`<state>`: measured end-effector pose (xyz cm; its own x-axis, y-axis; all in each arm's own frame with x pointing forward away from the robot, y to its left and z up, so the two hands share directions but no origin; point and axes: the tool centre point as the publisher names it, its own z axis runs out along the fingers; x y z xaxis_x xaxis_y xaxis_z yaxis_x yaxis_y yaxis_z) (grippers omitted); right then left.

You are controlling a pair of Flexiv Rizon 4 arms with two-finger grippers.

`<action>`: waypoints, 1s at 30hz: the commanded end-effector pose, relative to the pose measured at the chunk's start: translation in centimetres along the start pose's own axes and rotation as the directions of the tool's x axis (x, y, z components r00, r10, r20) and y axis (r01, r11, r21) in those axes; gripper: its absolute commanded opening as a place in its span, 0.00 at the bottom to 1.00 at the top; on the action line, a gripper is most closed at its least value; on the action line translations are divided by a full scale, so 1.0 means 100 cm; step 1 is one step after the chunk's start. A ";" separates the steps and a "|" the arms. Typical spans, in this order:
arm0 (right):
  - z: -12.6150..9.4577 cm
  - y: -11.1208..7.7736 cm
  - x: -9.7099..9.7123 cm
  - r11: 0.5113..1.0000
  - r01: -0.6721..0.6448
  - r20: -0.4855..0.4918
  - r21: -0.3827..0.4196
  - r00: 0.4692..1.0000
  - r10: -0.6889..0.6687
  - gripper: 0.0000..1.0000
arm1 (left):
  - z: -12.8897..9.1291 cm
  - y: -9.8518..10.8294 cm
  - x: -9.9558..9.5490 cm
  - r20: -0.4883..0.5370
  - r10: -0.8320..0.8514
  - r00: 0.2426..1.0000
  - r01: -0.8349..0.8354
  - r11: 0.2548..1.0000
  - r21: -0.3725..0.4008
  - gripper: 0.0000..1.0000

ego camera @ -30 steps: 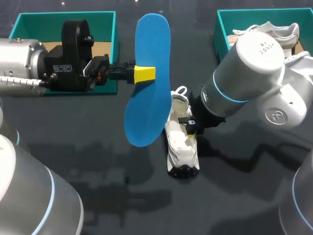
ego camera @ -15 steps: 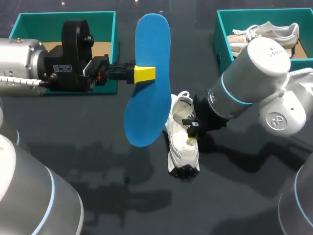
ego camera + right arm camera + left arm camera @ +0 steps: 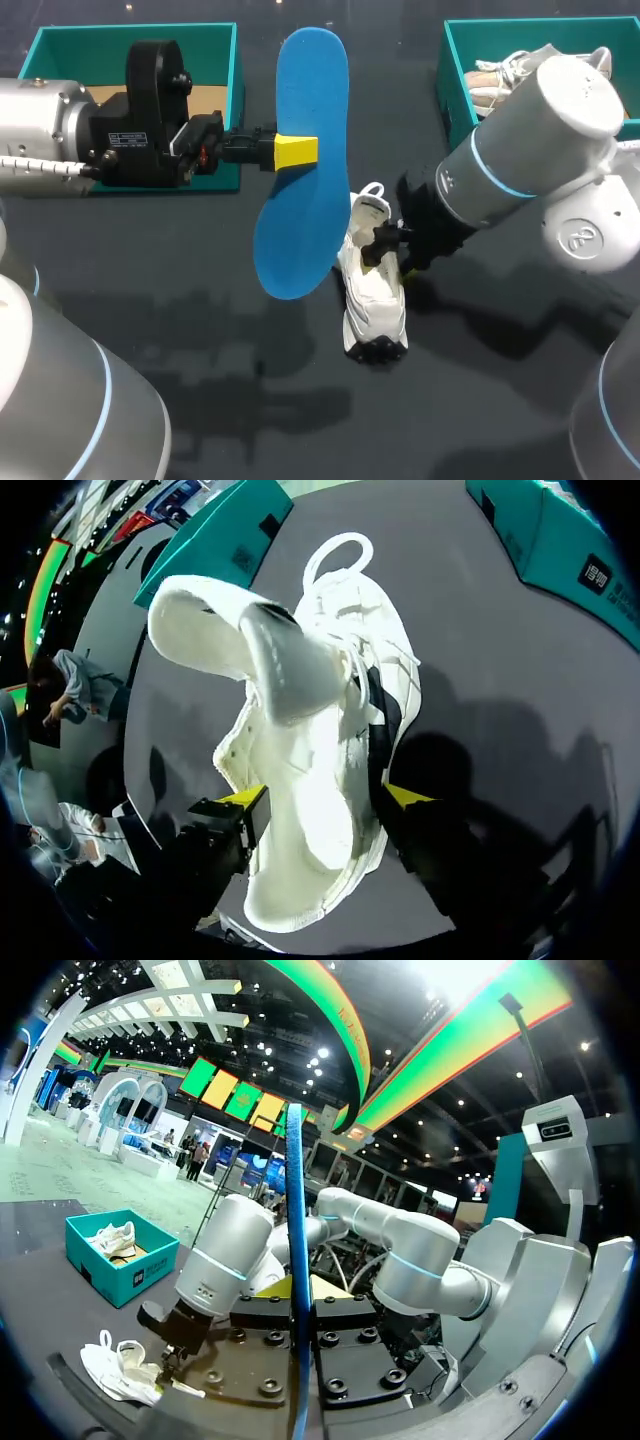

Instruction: Take the shoe out of the shoebox, open the shoe tongue, remove and reinsert the insole, then place the shoe into the shoebox

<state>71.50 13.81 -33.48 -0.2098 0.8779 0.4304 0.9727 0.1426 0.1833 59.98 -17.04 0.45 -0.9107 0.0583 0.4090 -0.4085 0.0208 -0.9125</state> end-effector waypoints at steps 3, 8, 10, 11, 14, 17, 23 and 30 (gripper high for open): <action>-0.029 -0.012 -0.018 0.997 0.041 -0.175 -0.072 0.983 -0.053 1.00 | 0.000 0.001 0.001 0.000 0.000 1.000 0.000 1.000 0.001 0.00; -0.029 -0.012 -0.018 0.997 0.041 -0.175 -0.072 0.983 -0.053 1.00 | 0.000 0.001 0.001 0.000 0.000 1.000 0.000 1.000 0.001 0.00; -0.029 -0.012 -0.018 0.997 0.041 -0.175 -0.072 0.983 -0.053 1.00 | 0.000 0.001 0.001 0.000 0.000 1.000 0.000 1.000 0.001 0.00; -0.027 -0.010 -0.018 0.999 0.033 -0.241 -0.041 0.970 -0.042 1.00 | 0.000 0.001 0.001 0.000 0.000 1.000 0.000 1.000 0.001 0.00; -0.043 0.001 -0.014 0.995 0.051 -0.366 -0.080 0.927 -0.077 1.00 | 0.000 0.001 0.001 0.000 0.000 1.000 0.000 1.000 0.001 0.00; -0.066 0.008 -0.009 0.988 0.062 -0.434 -0.144 0.893 -0.120 1.00 | 0.000 0.001 0.001 0.000 0.000 1.000 0.000 1.000 0.001 0.00; -0.096 0.014 0.000 0.978 0.103 -0.582 -0.181 0.791 -0.191 1.00 | 0.000 0.001 0.001 0.000 0.000 1.000 0.000 1.000 0.001 0.00; -0.096 0.014 0.000 0.978 0.103 -0.582 -0.181 0.791 -0.191 1.00 | 0.000 0.001 0.001 0.000 0.000 1.000 0.000 1.000 0.001 0.00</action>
<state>72.27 9.93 -24.38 -0.4069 0.4364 0.8025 0.9126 0.1557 0.3781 59.98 -17.04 0.46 -0.9107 0.0583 0.4090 -0.4085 0.0208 -0.9125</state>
